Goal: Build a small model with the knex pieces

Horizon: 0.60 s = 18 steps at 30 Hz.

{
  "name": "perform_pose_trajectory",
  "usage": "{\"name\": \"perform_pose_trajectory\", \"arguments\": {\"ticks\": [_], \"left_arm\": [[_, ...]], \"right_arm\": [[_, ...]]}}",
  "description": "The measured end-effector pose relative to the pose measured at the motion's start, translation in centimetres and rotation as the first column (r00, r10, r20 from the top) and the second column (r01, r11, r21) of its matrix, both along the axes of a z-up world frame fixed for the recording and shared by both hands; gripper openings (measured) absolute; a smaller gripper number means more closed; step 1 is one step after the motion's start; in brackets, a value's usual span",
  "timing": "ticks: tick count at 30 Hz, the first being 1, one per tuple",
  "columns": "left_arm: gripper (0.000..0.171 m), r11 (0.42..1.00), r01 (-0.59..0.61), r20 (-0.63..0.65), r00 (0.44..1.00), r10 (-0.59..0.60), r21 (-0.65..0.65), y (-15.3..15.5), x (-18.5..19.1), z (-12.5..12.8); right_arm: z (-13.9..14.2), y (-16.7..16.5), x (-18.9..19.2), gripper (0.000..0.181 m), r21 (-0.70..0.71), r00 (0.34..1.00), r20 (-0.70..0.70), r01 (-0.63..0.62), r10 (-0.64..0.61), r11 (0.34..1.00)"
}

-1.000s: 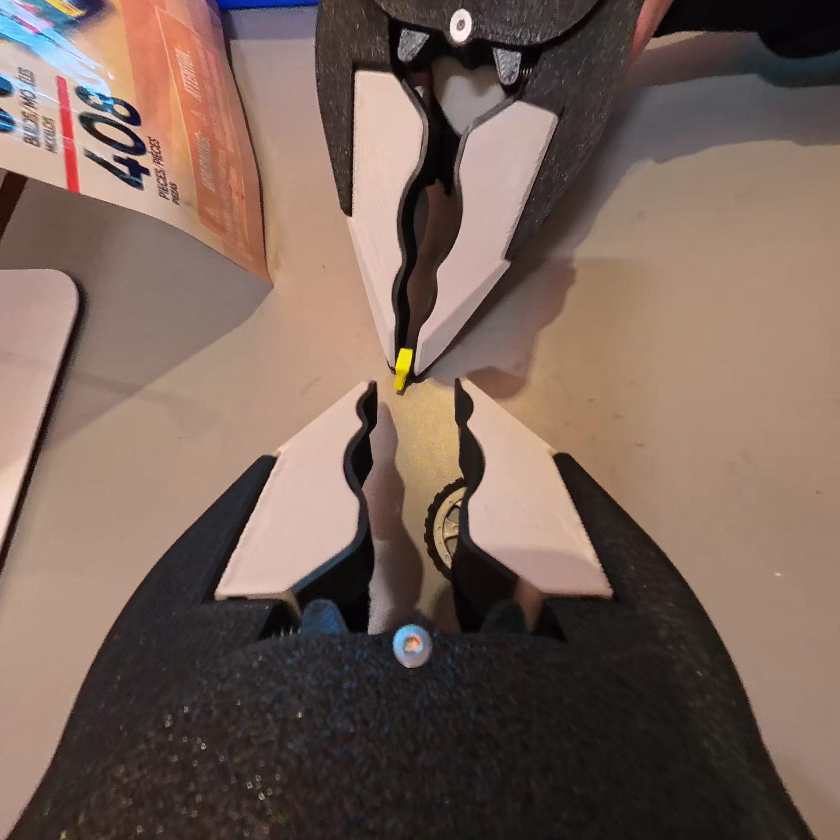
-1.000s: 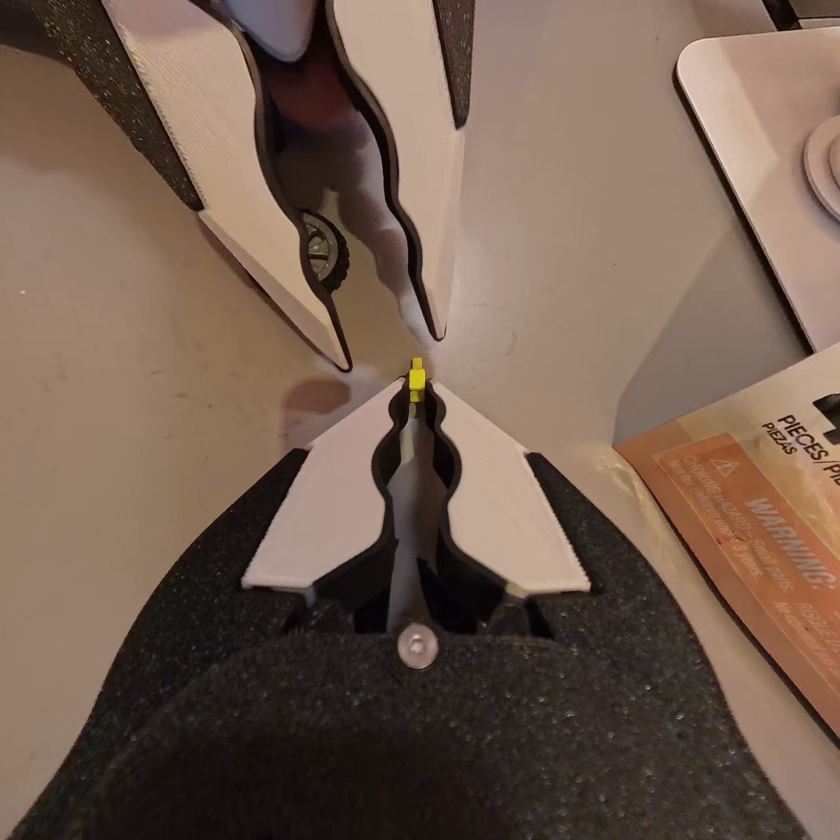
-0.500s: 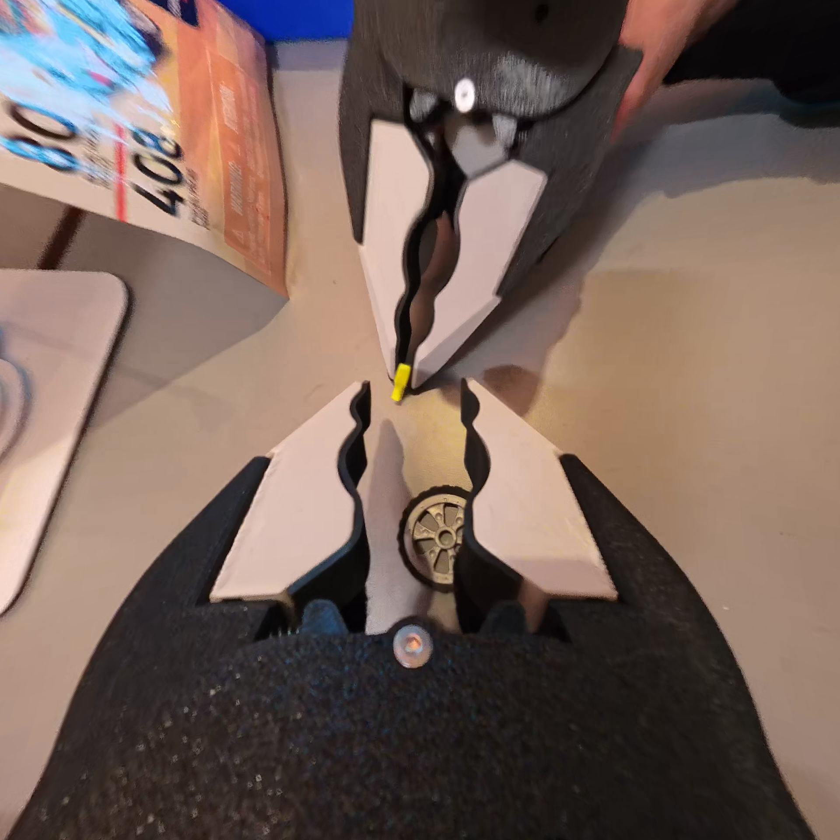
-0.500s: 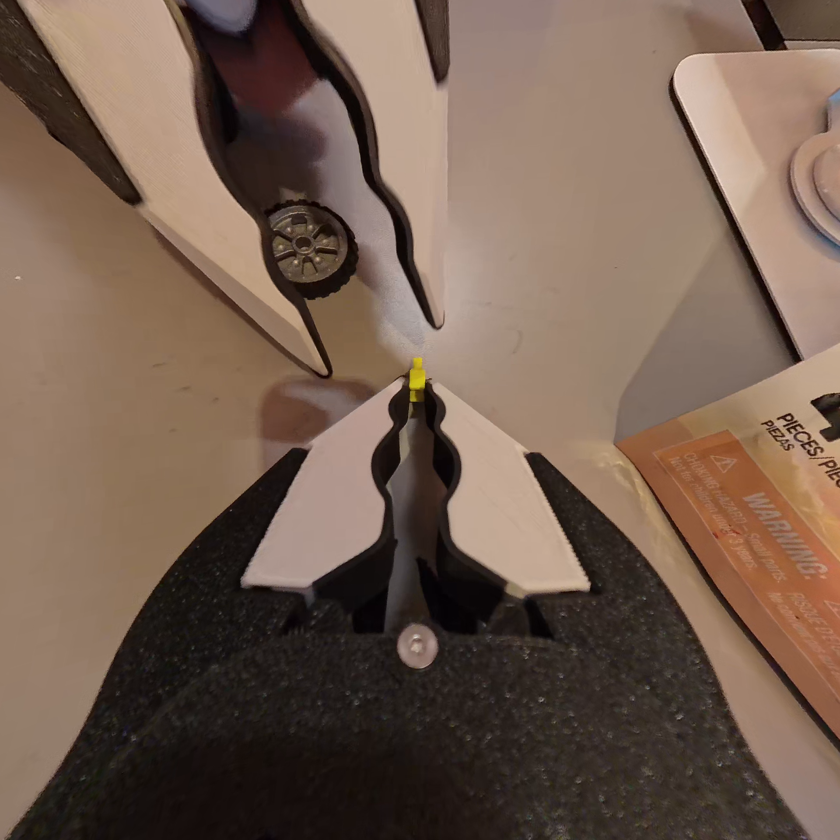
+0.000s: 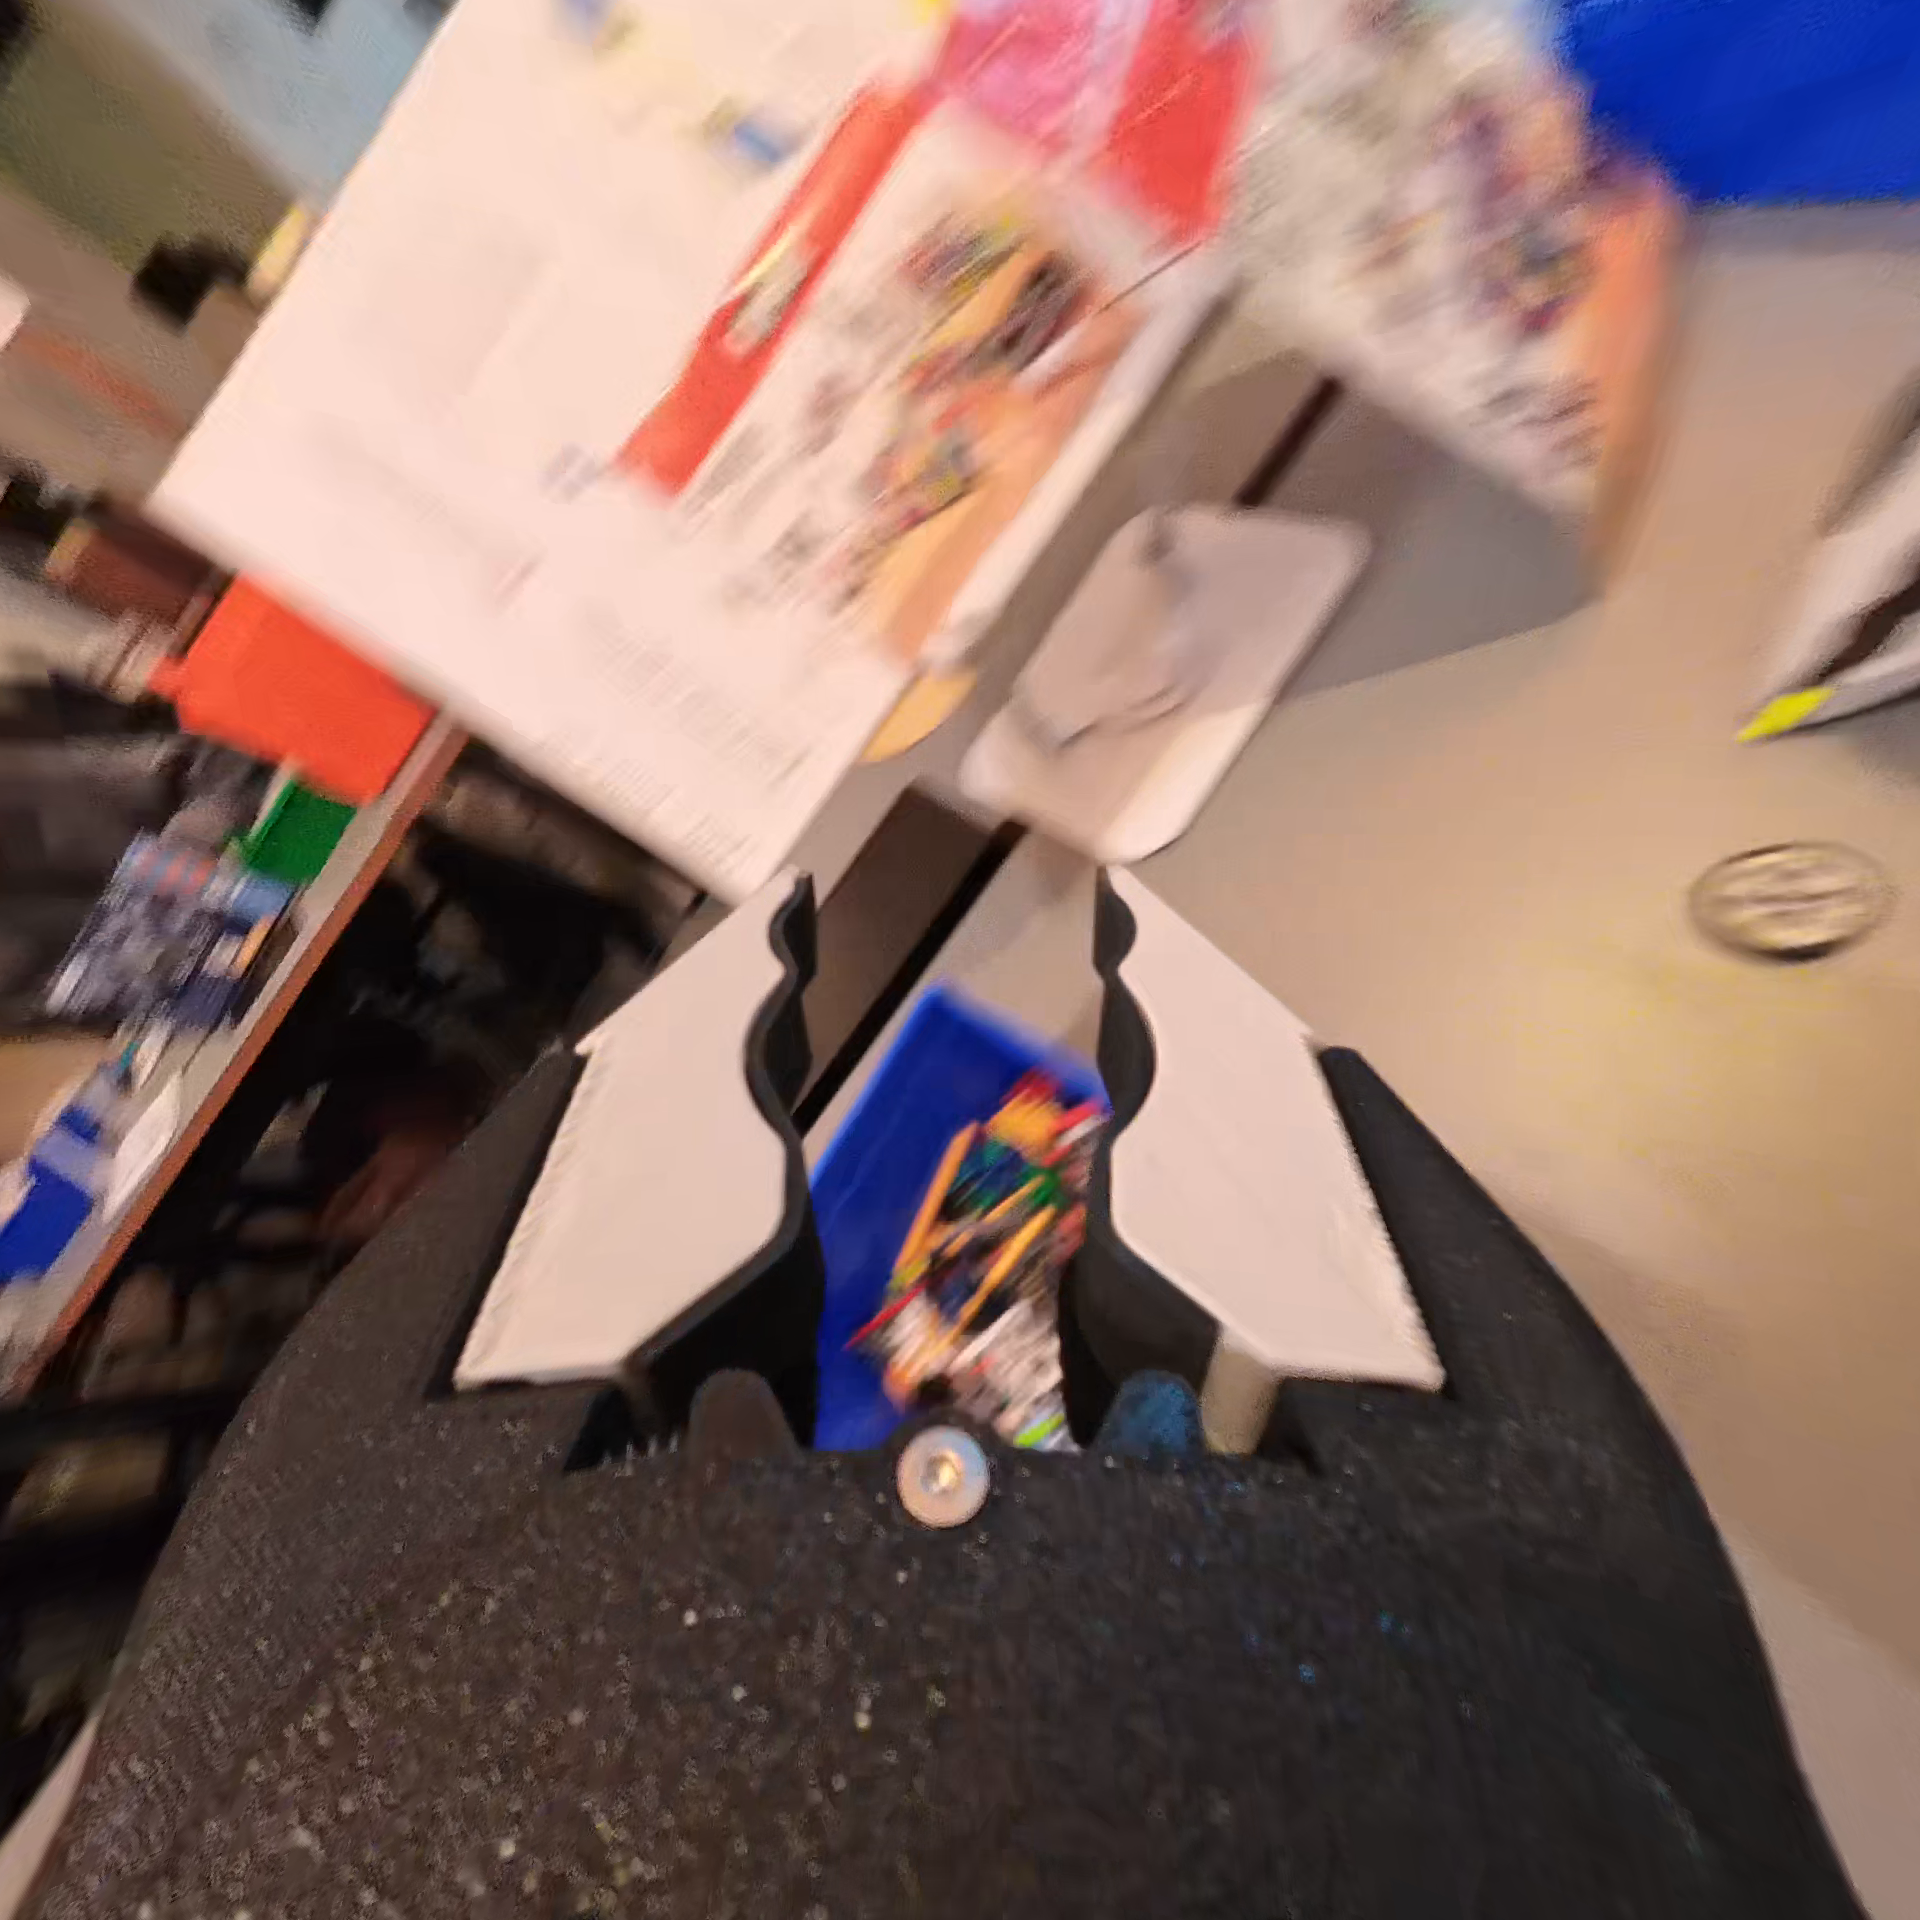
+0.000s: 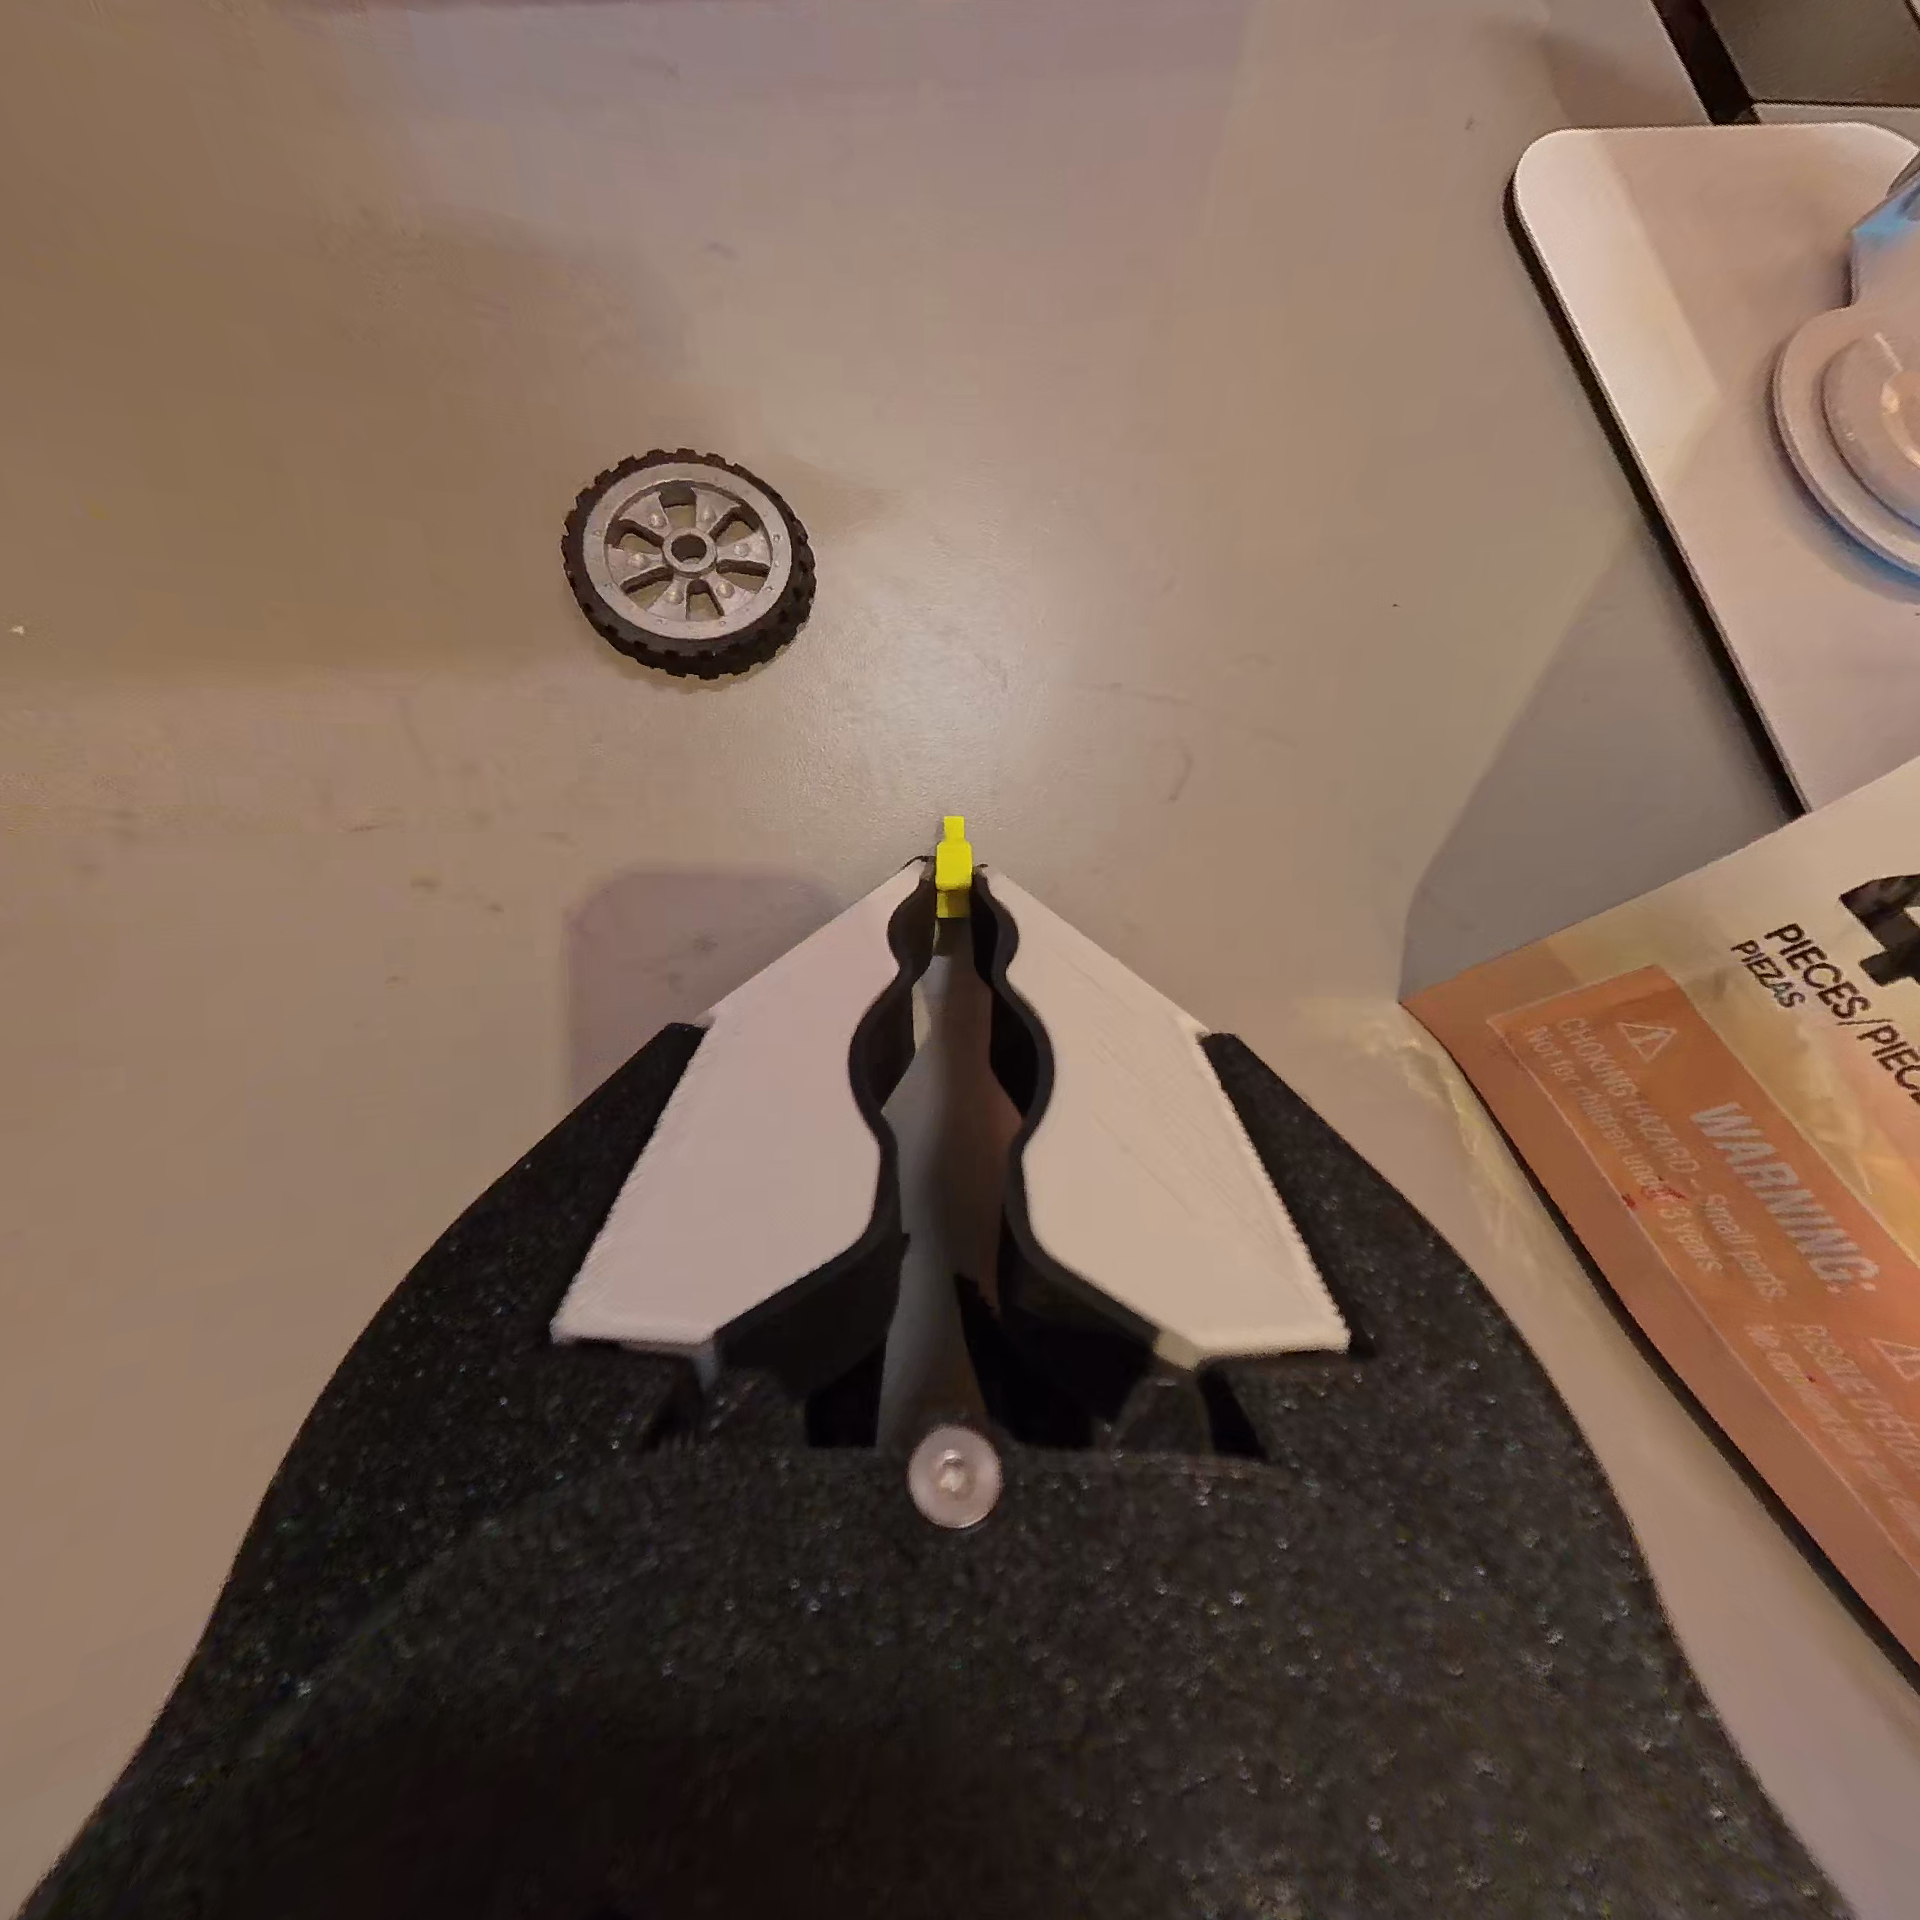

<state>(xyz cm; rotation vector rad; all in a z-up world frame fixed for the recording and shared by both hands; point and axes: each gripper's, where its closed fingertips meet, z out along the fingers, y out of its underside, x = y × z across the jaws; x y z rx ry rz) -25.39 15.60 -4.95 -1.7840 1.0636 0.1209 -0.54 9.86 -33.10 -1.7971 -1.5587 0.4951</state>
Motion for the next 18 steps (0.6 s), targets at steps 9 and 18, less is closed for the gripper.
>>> {"name": "perform_pose_trajectory", "arguments": {"ticks": [9,18], "left_arm": [[0.038,0.806,-0.459,-0.201,0.888,0.413,-0.373,12.9,-32.3,-12.9],[0.042,0.697,-0.536,-0.425,0.834,0.351,-0.477,22.5,-43.1,-23.2]], "right_arm": [[0.0,0.2,0.0,0.006,-0.057,1.0,-0.018,0.015,-0.016,0.998],[0.1,0.6,0.1,0.006,-0.18,0.998,-0.054,0.035,-0.046,0.983]]}}
